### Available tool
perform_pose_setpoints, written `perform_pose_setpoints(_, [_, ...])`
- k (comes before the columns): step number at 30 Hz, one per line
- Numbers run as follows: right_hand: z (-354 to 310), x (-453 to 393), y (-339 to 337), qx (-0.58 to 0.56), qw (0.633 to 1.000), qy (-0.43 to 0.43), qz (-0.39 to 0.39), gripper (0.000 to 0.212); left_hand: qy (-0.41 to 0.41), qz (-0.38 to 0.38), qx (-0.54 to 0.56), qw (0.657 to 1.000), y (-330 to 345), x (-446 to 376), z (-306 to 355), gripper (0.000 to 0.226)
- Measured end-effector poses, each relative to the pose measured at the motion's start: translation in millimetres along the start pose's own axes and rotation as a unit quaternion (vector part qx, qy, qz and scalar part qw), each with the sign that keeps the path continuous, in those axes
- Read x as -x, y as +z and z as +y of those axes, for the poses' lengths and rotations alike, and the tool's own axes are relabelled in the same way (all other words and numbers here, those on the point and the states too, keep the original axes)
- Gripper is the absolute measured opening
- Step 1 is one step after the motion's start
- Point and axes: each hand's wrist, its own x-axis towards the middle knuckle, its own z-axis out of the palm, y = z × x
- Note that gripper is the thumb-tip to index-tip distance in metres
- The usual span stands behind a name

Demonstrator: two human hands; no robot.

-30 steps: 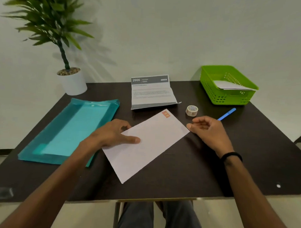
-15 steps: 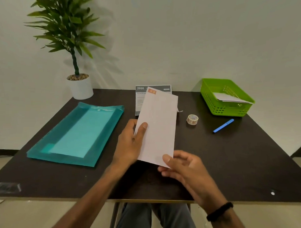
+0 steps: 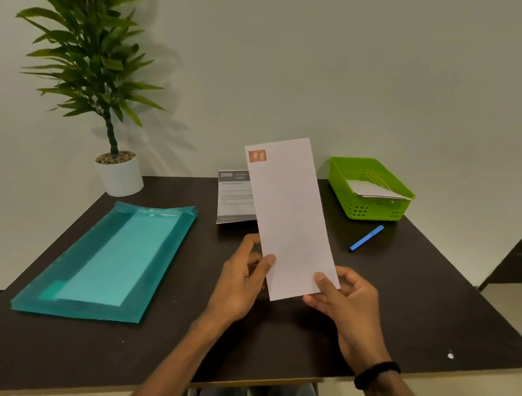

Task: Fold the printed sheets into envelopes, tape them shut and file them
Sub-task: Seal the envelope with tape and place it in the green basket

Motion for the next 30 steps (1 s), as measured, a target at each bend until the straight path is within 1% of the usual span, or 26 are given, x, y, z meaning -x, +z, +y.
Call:
perform_pose_setpoints(4, [-13.3, -15.2, -22.8, 0.021, 0.999, -0.016, 0.026, 0.02, 0.008, -0.018, 0.024, 1.0, 19.8, -16.8, 11.5, 0.034])
perform_pose_setpoints(6, [-22.0, -22.3, -34.7, 0.023, 0.999, -0.018, 0.033, 0.021, 0.004, -0.026, 0.048, 0.998, 33.0, -26.8, 18.6, 0.037])
perform_pose_setpoints(9, [-39.1, -32.2, -53.1, 0.015, 0.999, -0.018, 0.048, 0.023, 0.003, -0.051, 0.07, 0.996, 54.0, -43.3, 29.8, 0.055])
perform_pose_setpoints(13, [-67.9, -52.5, -77.2, -0.011, 0.998, -0.027, 0.062, 0.019, -0.038, -0.109, 0.097, 0.989, 84.0, -65.9, 49.3, 0.091])
perform_pose_setpoints(15, [-83.1, -67.7, -87.7, -0.024, 0.997, -0.023, 0.069, 0.021, -0.043, -0.125, 0.111, 0.985, 97.2, -78.9, 59.3, 0.096])
perform_pose_setpoints(16, [-90.4, -76.9, -92.2, -0.03, 0.997, -0.018, 0.07, 0.024, -0.037, -0.13, 0.11, 0.985, 102.0, -85.9, 64.2, 0.093])
perform_pose_setpoints(17, [-97.6, -86.4, -96.1, -0.036, 0.997, -0.013, 0.071, 0.027, -0.027, -0.133, 0.108, 0.985, 106.0, -93.1, 69.6, 0.085])
perform_pose_setpoints(19, [-109.8, -106.6, -102.6, -0.047, 0.997, -0.003, 0.068, 0.031, -0.004, -0.132, 0.108, 0.985, 113.1, -106.5, 79.8, 0.061])
perform_pose_setpoints(21, [-118.6, -125.4, -106.7, -0.062, 0.996, 0.006, 0.061, 0.031, 0.012, -0.115, 0.103, 0.988, 120.1, -117.9, 87.4, 0.035])
perform_pose_setpoints(23, [-124.8, -140.8, -108.1, -0.072, 0.996, 0.015, 0.058, 0.032, 0.017, -0.088, 0.088, 0.992, 128.7, -129.5, 90.5, 0.019])
perform_pose_setpoints(30, [-136.9, -182.0, -107.1, -0.081, 0.994, 0.041, 0.065, 0.032, 0.015, -0.016, 0.091, 0.996, 152.9, -163.2, 83.3, 0.015])
